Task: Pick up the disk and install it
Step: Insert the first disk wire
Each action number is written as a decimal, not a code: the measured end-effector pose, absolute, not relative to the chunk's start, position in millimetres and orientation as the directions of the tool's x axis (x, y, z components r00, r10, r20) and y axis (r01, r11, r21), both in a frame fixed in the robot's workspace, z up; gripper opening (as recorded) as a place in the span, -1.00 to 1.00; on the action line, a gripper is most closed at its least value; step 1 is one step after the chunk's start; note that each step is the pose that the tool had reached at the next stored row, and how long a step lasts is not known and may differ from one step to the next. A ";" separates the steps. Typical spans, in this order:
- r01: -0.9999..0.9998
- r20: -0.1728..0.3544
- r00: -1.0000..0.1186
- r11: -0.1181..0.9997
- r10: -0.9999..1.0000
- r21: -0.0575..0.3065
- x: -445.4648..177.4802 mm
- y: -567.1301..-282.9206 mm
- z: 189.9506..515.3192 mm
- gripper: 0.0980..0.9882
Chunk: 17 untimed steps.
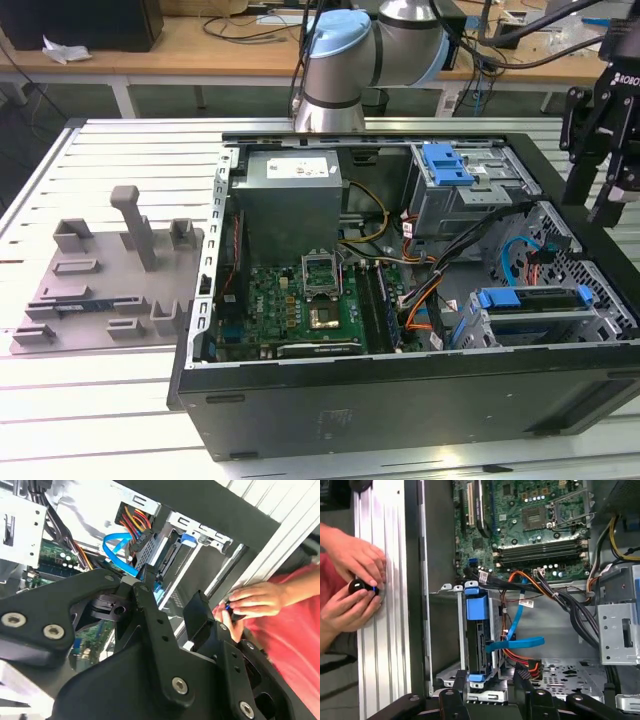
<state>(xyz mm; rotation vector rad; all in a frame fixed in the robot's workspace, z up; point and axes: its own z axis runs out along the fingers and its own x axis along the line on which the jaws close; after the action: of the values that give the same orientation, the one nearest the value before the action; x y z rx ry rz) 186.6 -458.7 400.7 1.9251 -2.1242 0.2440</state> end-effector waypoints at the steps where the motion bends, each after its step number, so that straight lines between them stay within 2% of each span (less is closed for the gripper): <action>1: -0.991 0.305 -0.099 0.120 -0.947 0.052 186.6 -458.7 400.2 -0.08; 6: -0.976 0.308 -0.184 0.210 -0.933 0.051 188.4 -458.7 395.8 -0.08; 12: -0.968 0.316 -0.217 0.245 -0.924 0.049 197.9 -456.2 390.7 -0.08; 17: -0.968 0.348 -0.220 0.249 -0.911 0.041 200.8 -440.2 385.3 -0.08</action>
<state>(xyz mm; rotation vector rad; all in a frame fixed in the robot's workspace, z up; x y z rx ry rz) 200.8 -440.2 385.3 1.7381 -2.2253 0.2659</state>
